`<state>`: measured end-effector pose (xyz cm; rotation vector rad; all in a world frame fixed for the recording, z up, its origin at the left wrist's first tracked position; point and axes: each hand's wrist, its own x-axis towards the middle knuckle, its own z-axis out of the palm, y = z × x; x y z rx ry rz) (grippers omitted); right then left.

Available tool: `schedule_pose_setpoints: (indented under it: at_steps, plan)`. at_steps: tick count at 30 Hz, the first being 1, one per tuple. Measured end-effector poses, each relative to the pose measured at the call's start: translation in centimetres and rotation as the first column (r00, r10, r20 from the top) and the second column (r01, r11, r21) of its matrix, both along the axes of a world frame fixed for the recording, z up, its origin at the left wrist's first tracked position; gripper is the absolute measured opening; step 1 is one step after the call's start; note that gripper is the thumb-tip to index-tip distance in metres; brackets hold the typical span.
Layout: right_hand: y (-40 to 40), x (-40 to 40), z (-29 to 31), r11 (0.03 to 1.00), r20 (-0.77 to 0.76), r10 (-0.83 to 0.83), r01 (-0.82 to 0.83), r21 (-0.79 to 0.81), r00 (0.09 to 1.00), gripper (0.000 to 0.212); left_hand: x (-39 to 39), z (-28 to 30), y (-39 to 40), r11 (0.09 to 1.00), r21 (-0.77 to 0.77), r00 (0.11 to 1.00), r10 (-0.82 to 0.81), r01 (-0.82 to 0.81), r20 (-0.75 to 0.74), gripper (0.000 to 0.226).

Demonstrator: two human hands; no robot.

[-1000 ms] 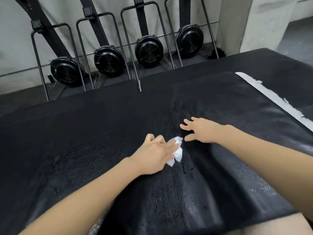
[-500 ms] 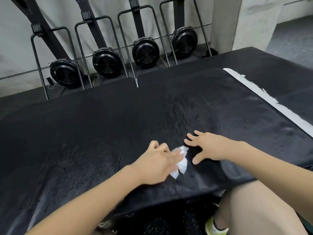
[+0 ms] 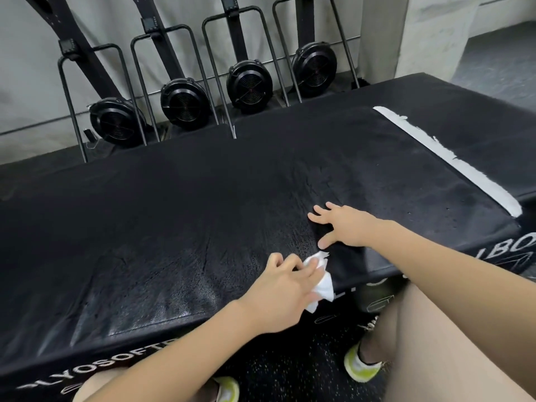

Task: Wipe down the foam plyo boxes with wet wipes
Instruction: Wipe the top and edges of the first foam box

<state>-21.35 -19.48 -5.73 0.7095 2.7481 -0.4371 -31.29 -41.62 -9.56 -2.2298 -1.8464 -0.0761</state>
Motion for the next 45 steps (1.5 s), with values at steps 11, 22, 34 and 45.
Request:
schedule_pose_setpoints:
  at_steps: [11,22,34,45]
  plan:
    - [-0.7,0.8,0.0,0.997,0.022,0.028,-0.029,0.066,0.999,0.072,3.4,-2.4,2.2,0.981,0.174,0.975,0.123,-0.09,-0.187,0.043]
    - [-0.8,1.3,-0.7,0.98,0.063,0.103,-0.112,0.164,0.993,0.056,-2.8,-3.4,-7.0,0.96,0.261,0.96,0.163,-0.101,-0.229,0.042]
    - [0.6,1.7,-0.4,0.995,-0.111,-0.005,-0.006,-0.1,0.994,0.06,6.9,-4.7,4.9,0.956,0.24,0.962,0.214,-0.17,-0.17,0.053]
    - [-2.4,6.4,-0.1,0.932,-0.589,-0.361,0.267,-0.244,0.723,0.025,3.9,0.6,6.3,0.959,-0.125,0.896,0.282,-0.254,0.344,0.073]
